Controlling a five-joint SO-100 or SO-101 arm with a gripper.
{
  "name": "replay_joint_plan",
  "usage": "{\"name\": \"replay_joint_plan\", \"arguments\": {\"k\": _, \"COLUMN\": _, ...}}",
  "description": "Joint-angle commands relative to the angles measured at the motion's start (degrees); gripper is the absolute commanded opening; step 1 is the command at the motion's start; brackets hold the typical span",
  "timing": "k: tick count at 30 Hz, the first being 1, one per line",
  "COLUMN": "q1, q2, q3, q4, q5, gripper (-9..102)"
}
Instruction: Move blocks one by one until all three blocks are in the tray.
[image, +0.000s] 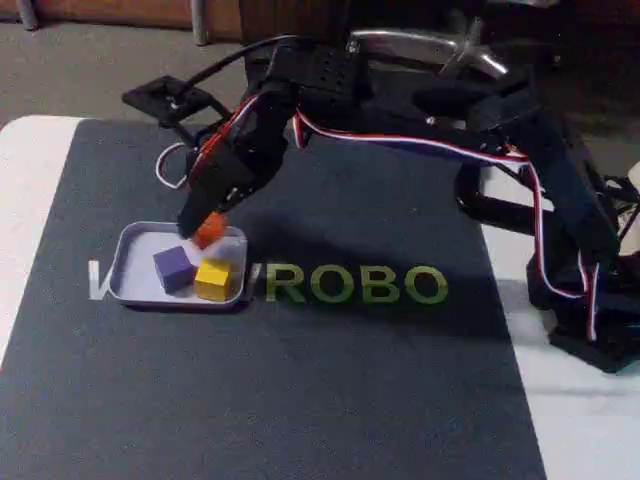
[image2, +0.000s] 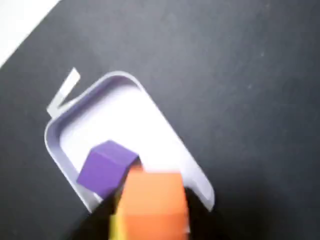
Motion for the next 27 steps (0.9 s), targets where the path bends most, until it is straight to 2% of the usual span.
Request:
{"name": "replay_joint_plan", "arguments": {"k": 1, "q1": 0.3, "q2": 1.4, "q3": -2.6, "q4": 1.0, "q5": -0.8, "gripper": 20}}
{"name": "replay_joint_plan", "arguments": {"k": 9, "q1": 0.3, "q2": 3.3, "q3": -2.6, "q4": 4.0, "q5": -2.3, "gripper": 18}}
{"name": "replay_joint_plan", "arguments": {"k": 11, "q1": 0.4, "q2": 4.6, "q3": -2.6, "q4": 5.9, "q5": -3.1, "gripper": 10}}
{"name": "replay_joint_plan", "arguments": {"k": 13, "q1": 0.4, "q2": 6.2, "q3": -2.6, "q4": 7.8, "q5": -3.3, "gripper": -8}}
{"name": "replay_joint_plan", "arguments": {"k": 27, "q1": -2.3, "q2": 22.6, "q3": -2.1, "q4": 23.7, "q5": -8.9, "gripper": -8}}
